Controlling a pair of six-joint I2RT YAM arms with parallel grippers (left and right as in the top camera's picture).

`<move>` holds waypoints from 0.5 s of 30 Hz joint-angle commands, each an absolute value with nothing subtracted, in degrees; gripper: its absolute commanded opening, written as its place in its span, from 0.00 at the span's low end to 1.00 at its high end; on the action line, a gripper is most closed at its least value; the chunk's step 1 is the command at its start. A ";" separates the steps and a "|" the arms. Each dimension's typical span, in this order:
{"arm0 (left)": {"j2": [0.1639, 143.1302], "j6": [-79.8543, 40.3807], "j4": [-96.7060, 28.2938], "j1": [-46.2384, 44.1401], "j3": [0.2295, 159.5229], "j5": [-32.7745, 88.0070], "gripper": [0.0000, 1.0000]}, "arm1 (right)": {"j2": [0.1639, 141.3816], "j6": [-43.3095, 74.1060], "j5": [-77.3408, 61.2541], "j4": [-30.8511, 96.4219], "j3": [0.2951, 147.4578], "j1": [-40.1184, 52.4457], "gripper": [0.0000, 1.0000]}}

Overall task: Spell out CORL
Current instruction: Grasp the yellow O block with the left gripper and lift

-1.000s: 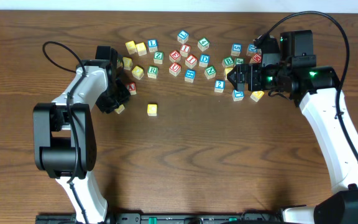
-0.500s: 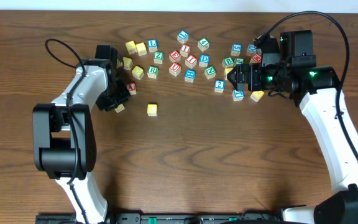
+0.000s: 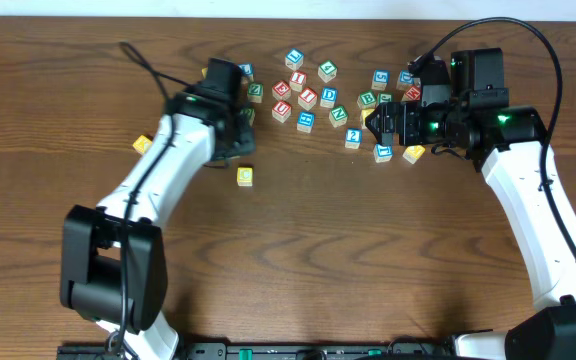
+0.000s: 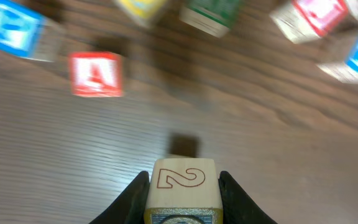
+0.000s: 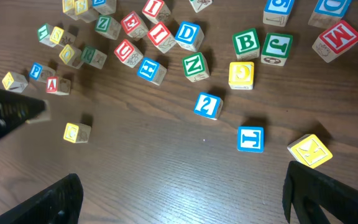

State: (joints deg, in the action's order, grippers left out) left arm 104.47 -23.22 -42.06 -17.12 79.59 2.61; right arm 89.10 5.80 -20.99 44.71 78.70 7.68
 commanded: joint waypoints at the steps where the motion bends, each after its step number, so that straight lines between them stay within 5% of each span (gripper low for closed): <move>1: 104.62 -22.06 -42.11 -20.40 80.14 -0.64 0.28 | 89.69 5.50 -20.88 44.58 79.81 7.84 0.99; 15: 111.42 -21.87 -39.51 -23.46 79.72 -1.69 0.28 | 89.71 5.50 -20.88 44.38 79.81 7.92 0.99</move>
